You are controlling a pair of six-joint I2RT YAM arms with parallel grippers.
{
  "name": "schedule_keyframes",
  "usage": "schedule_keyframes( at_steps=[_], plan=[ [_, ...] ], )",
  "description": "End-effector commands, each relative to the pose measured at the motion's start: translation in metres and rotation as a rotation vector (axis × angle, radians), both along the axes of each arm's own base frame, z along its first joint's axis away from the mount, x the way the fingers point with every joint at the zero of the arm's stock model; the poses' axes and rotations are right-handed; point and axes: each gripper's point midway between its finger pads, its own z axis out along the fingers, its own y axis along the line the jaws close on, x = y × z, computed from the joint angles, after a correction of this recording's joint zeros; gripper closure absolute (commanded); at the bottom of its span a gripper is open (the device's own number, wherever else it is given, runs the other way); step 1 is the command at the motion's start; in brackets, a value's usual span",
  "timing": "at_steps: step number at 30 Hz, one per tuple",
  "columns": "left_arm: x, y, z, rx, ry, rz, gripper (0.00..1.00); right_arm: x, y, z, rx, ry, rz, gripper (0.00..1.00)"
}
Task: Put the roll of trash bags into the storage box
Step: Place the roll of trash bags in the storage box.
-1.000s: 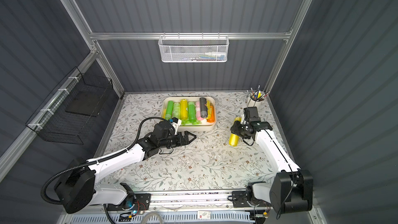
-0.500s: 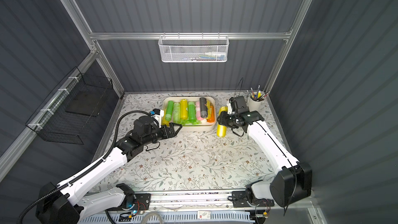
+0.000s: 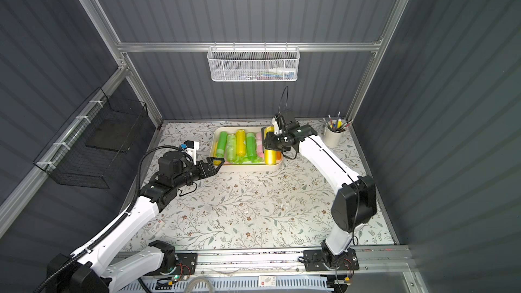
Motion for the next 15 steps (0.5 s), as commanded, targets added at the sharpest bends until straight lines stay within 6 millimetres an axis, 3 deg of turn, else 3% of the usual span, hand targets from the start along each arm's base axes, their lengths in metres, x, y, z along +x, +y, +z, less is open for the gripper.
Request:
schedule_keyframes(
  at_steps=[1, 8, 15],
  plan=[
    [-0.005, -0.006, -0.008, -0.049, 0.033, -0.037, 0.00, 0.025, 0.001, -0.009, -0.096, -0.029, 0.007, 0.54],
    [-0.013, 0.000, -0.018, -0.076, 0.058, -0.004, 0.00, 0.066, 0.024, -0.042, -0.164, 0.012, 0.048, 0.54],
    [-0.017, 0.000, -0.025, -0.100, 0.086, 0.004, 0.00, 0.093, 0.043, -0.054, -0.134, -0.003, 0.063, 0.54]
  ],
)
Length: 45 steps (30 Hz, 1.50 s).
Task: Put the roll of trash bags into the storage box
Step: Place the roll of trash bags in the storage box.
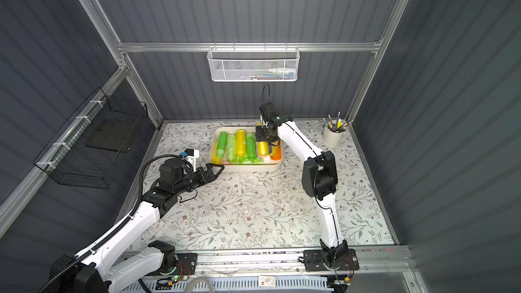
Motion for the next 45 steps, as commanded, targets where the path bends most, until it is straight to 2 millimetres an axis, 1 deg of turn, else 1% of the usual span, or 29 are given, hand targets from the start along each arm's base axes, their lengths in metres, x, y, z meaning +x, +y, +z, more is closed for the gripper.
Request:
schedule_keyframes(
  at_steps=[1, 8, 16, 20, 21, 23, 25, 27, 28, 31, 34, 36, 37, 38, 41, 45],
  plan=[
    [-0.004, -0.002, 0.002, -0.035, 0.003, -0.008, 0.00, 0.010, 0.008, 0.012, 0.012, -0.040, 0.021, 0.54],
    [-0.004, -0.001, 0.000, -0.034, 0.013, -0.005, 0.00, 0.018, 0.021, 0.007, 0.060, -0.043, 0.032, 0.53],
    [-0.004, -0.002, 0.000, -0.037, 0.016, -0.005, 0.00, 0.023, 0.030, -0.003, 0.086, -0.028, 0.045, 0.52],
    [-0.004, -0.002, -0.001, -0.035, 0.021, -0.005, 0.00, 0.025, 0.032, -0.007, 0.086, -0.024, 0.046, 0.50],
    [-0.004, -0.002, 0.000, -0.036, 0.018, -0.006, 0.00, 0.026, 0.032, -0.006, 0.088, -0.026, 0.046, 0.48],
    [-0.004, -0.001, 0.000, -0.033, 0.018, -0.003, 0.00, 0.027, 0.033, -0.004, 0.097, -0.028, 0.046, 0.43],
    [-0.004, 0.000, 0.001, -0.029, 0.014, -0.001, 0.00, 0.028, 0.035, 0.002, 0.116, -0.037, 0.045, 0.39],
    [-0.004, 0.000, 0.001, -0.021, 0.011, -0.001, 0.00, 0.030, 0.037, 0.006, 0.133, -0.040, 0.043, 0.31],
    [-0.005, 0.001, 0.001, -0.019, 0.010, 0.002, 0.00, 0.029, 0.039, 0.010, 0.141, -0.043, 0.044, 0.29],
    [-0.005, 0.002, 0.002, -0.015, 0.006, 0.004, 0.00, 0.028, 0.039, 0.022, 0.158, -0.049, 0.043, 0.28],
    [-0.003, 0.001, 0.005, -0.007, -0.003, 0.000, 0.00, 0.023, 0.036, 0.043, 0.174, -0.073, 0.038, 0.26],
    [-0.003, 0.003, 0.007, 0.007, -0.002, 0.008, 0.00, 0.019, 0.032, 0.063, 0.179, -0.099, 0.028, 0.22],
    [-0.003, 0.005, 0.008, 0.015, 0.001, 0.013, 0.00, 0.015, 0.028, 0.074, 0.176, -0.115, 0.022, 0.13],
    [-0.001, 0.009, 0.009, 0.036, -0.006, 0.037, 0.00, 0.012, 0.021, 0.084, 0.154, -0.136, 0.003, 0.01],
    [0.000, 0.019, 0.023, 0.086, -0.056, 0.069, 0.00, -0.002, 0.001, 0.116, 0.070, -0.223, -0.033, 0.01],
    [0.000, 0.036, 0.040, 0.182, -0.101, 0.123, 0.00, -0.029, -0.015, 0.150, 0.074, -0.289, -0.048, 0.01]
  ],
)
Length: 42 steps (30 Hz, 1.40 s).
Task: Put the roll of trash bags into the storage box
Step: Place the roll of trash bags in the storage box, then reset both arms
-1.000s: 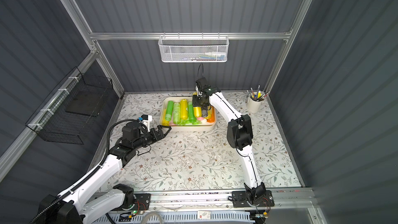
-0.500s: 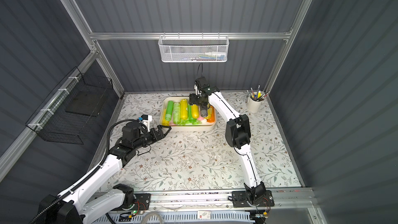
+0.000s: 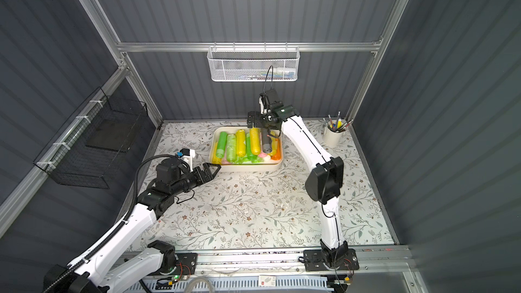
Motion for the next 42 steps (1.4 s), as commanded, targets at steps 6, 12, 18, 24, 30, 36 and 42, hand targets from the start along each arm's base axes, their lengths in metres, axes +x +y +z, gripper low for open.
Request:
schedule_keyframes(
  at_steps=[6, 12, 18, 24, 30, 36, 42],
  plan=[
    [0.003, 0.042, 0.041, 0.215, -0.119, 0.137, 0.00, -0.063, -0.047, 0.050, -0.001, -0.158, -0.070, 0.01],
    [0.003, 0.066, 0.041, 0.306, -0.195, 0.235, 0.00, -0.108, -0.115, 0.029, -0.146, -0.240, -0.224, 0.01],
    [0.007, 0.094, 0.015, 0.461, -0.266, 0.333, 0.00, -0.149, -0.177, -0.003, -0.268, -0.336, -0.359, 0.01],
    [0.011, 0.127, -0.015, 0.607, -0.315, 0.483, 0.00, -0.163, -0.201, -0.020, -0.323, -0.458, -0.392, 0.01],
    [0.014, 0.138, -0.054, 0.723, -0.446, 0.524, 0.00, -0.167, -0.240, -0.054, -0.402, -0.518, -0.540, 0.01],
    [0.019, 0.154, -0.073, 0.821, -0.440, 0.599, 0.00, -0.167, -0.280, -0.095, -0.441, -0.496, -0.701, 0.01],
    [0.040, 0.143, -0.088, 0.899, -0.482, 0.548, 0.00, -0.170, -0.297, -0.121, -0.476, -0.568, -0.762, 0.01]
  ],
)
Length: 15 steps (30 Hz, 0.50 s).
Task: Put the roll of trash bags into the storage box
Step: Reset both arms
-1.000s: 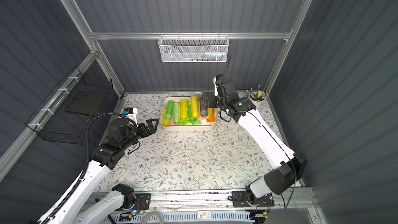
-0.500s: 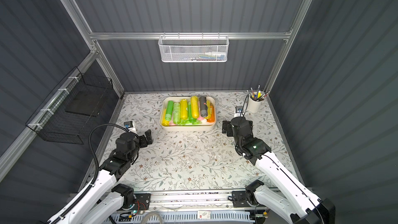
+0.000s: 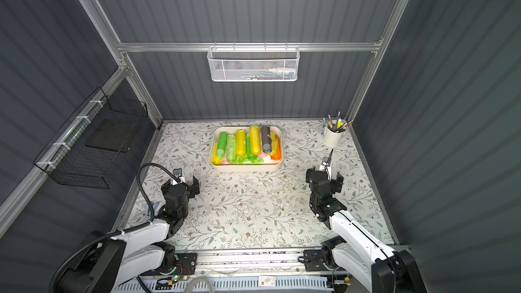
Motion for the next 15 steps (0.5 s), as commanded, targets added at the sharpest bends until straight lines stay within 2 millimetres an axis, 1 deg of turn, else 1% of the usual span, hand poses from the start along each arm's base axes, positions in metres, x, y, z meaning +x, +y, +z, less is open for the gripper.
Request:
schedule_keyframes(
  at_steps=[1, 2, 5, 7, 11, 12, 14, 15],
  plan=[
    [0.016, -0.004, 0.029, 0.032, -0.141, -0.008, 0.00, 0.005, -0.007, 0.020, 0.007, -0.176, -0.028, 0.01],
    [0.019, -0.004, 0.030, 0.038, -0.145, -0.007, 0.00, 0.005, -0.007, 0.017, 0.012, -0.192, -0.017, 0.01],
    [0.030, -0.008, 0.028, 0.093, -0.149, -0.023, 0.00, 0.009, -0.008, 0.019, -0.008, -0.217, 0.000, 0.01],
    [0.040, -0.014, 0.026, 0.121, -0.161, -0.046, 0.00, 0.012, -0.013, 0.022, -0.009, -0.248, -0.006, 0.01],
    [0.053, -0.027, 0.013, 0.129, -0.189, -0.103, 0.00, 0.018, -0.022, 0.026, -0.004, -0.327, -0.013, 0.01],
    [0.054, -0.025, 0.008, 0.145, -0.184, -0.094, 0.00, 0.020, -0.023, 0.027, -0.003, -0.343, -0.009, 0.01],
    [0.051, -0.019, 0.005, 0.087, -0.164, -0.096, 0.00, 0.025, -0.023, 0.028, -0.012, -0.365, 0.011, 0.01],
    [0.052, -0.017, 0.004, 0.076, -0.164, -0.103, 0.00, 0.028, -0.021, 0.024, -0.017, -0.364, 0.027, 0.01]
  ],
)
